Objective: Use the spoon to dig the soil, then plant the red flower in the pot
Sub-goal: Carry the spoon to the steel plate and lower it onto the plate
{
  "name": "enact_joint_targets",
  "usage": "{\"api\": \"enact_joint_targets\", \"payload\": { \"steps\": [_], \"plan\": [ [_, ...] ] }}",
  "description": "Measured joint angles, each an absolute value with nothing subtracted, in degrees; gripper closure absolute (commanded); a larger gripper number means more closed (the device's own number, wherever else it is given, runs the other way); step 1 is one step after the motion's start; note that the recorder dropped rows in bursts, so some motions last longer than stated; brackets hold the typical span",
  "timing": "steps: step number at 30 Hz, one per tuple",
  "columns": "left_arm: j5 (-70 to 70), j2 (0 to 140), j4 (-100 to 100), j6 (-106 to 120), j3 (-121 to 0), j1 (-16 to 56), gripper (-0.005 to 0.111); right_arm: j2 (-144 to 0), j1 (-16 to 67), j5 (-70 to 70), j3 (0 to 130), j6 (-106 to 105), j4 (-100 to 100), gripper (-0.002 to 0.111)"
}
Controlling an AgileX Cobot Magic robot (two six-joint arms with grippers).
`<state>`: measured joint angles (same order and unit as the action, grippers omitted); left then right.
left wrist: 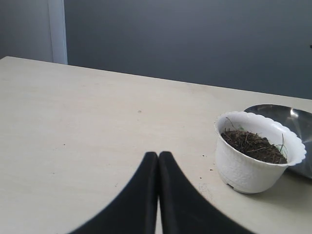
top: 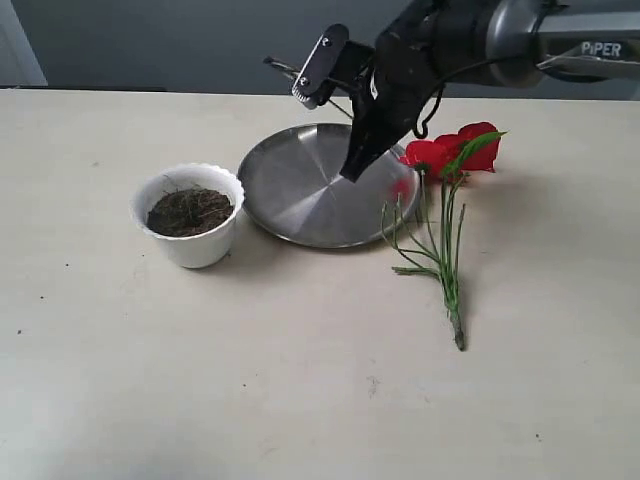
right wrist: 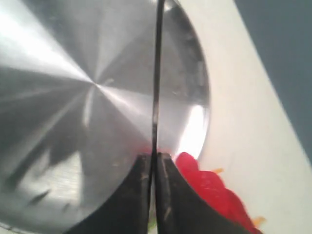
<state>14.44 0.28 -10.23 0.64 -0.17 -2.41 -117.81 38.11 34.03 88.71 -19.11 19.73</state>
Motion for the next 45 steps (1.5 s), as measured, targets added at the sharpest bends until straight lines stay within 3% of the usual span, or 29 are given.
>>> {"api": "enact_joint_targets", "payload": {
  "steps": [11,20,27,45],
  "plan": [
    [14.44,0.28,-10.23,0.64,-0.17,-2.41,0.106,-119.69,29.04,35.69,88.71,-39.00,-27.09,0.109],
    [14.44,0.28,-10.23,0.64,-0.17,-2.41,0.106,-124.74,26.68,46.10,92.29,-39.76,-42.44,0.109],
    [14.44,0.28,-10.23,0.64,-0.17,-2.41,0.106,-127.95,26.56,52.69,95.87,-38.14,-43.65,0.109],
    [14.44,0.28,-10.23,0.64,-0.17,-2.41,0.106,-128.98,26.52,52.20,96.00,-25.94,-34.34,0.109]
  ]
}}
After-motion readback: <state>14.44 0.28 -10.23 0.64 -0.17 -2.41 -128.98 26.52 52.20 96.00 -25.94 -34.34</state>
